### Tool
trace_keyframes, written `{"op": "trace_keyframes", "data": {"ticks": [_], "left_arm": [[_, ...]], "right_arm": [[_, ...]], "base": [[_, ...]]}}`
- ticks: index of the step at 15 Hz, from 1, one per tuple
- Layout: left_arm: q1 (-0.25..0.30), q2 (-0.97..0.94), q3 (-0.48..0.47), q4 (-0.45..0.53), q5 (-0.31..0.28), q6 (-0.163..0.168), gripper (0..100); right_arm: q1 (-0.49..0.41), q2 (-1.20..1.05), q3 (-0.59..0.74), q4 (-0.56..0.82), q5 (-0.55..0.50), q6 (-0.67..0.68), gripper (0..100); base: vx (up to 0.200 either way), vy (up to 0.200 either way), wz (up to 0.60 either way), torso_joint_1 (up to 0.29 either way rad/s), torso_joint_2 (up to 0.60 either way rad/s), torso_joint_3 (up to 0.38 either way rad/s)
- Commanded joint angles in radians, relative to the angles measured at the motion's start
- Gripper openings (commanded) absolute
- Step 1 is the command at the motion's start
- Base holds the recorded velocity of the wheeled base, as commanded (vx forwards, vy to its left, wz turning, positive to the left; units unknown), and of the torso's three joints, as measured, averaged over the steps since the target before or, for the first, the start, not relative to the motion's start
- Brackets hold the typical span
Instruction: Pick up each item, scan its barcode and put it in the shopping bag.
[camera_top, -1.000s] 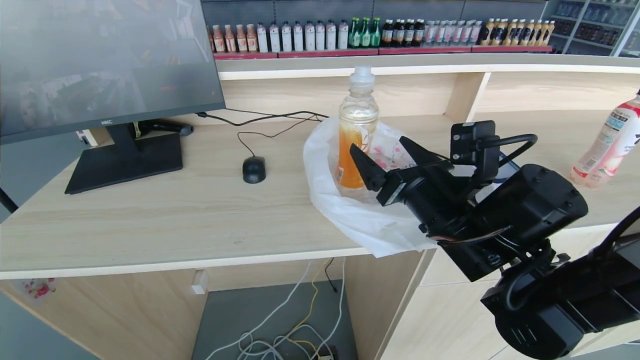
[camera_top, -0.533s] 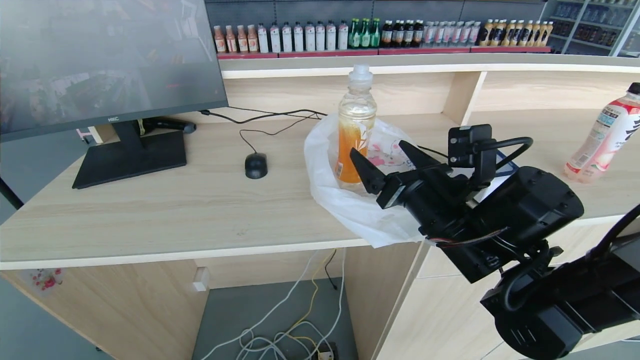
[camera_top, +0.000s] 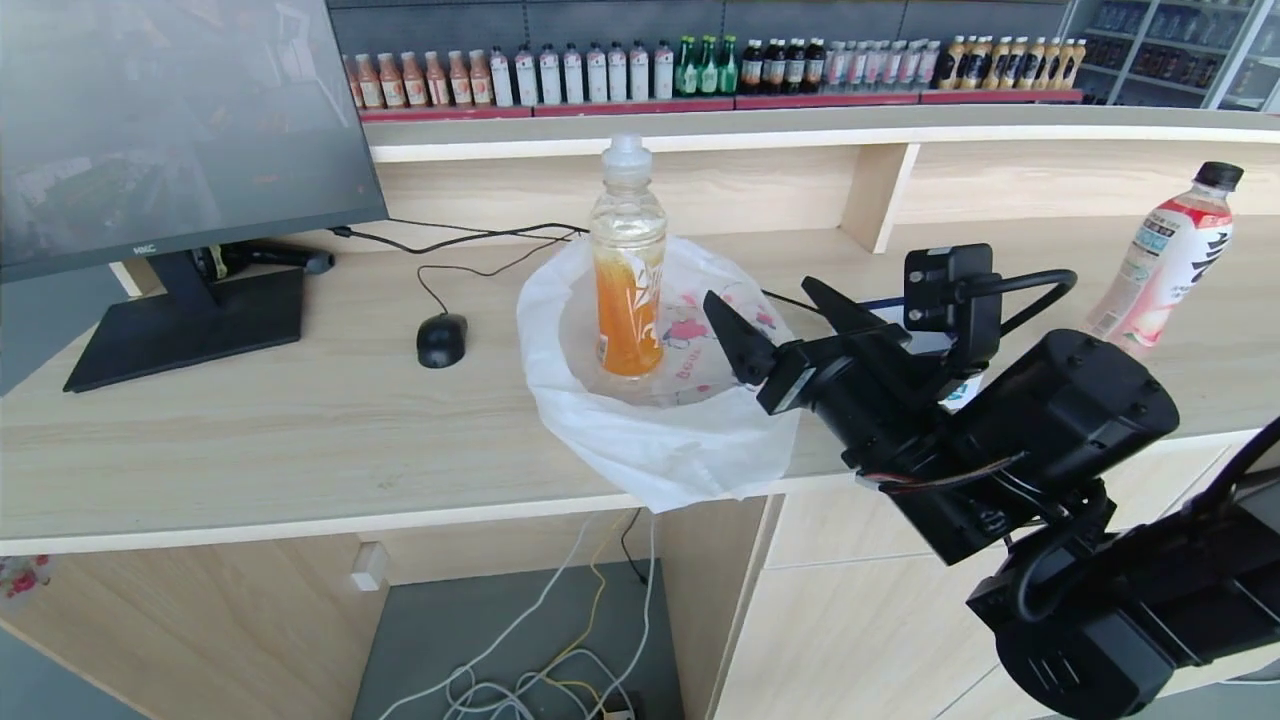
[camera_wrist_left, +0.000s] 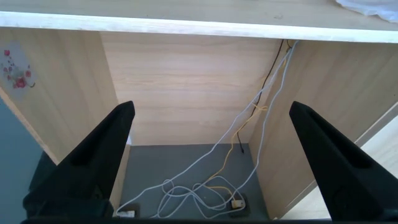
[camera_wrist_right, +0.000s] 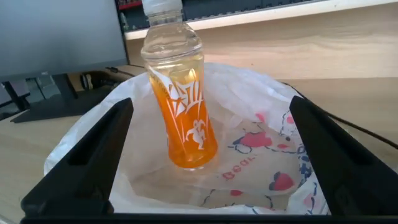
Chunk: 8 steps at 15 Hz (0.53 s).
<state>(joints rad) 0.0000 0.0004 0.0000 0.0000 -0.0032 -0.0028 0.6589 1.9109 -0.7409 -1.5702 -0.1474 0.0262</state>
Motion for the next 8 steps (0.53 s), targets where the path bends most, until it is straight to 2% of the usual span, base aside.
{"op": "trace_keyframes", "data": {"ticks": [1,8], "left_arm": [[0.000,0.000,0.000,0.000,0.000,0.000,100],[0.000,0.000,0.000,0.000,0.000,-0.002,100]], "right_arm": [[-0.001,-0.004,0.003,-0.001,0.000,0.000,100],[0.001,-0.003,0.005,-0.001,0.000,0.000,100]], "base": [[0.000,-0.200,0.00,0.007,0.00,-0.002],[0.000,-0.200,0.00,0.001,0.00,0.002]]}}
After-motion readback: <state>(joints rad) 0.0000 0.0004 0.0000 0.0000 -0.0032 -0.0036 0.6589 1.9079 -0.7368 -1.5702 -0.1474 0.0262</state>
